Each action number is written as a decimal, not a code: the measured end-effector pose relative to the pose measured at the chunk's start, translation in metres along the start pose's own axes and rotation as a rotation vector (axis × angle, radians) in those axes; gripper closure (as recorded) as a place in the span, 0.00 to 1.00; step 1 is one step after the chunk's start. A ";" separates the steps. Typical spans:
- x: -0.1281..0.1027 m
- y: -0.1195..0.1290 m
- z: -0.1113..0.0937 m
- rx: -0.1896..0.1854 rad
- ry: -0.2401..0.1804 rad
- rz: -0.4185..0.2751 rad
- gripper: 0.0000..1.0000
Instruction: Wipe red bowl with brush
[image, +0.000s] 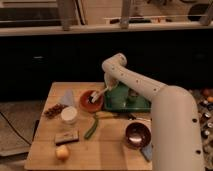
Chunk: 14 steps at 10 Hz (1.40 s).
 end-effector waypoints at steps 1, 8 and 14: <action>-0.005 -0.010 -0.001 0.007 0.002 -0.021 0.99; -0.055 -0.013 -0.023 0.061 -0.037 -0.184 0.99; -0.009 0.040 -0.022 0.029 -0.018 -0.109 0.99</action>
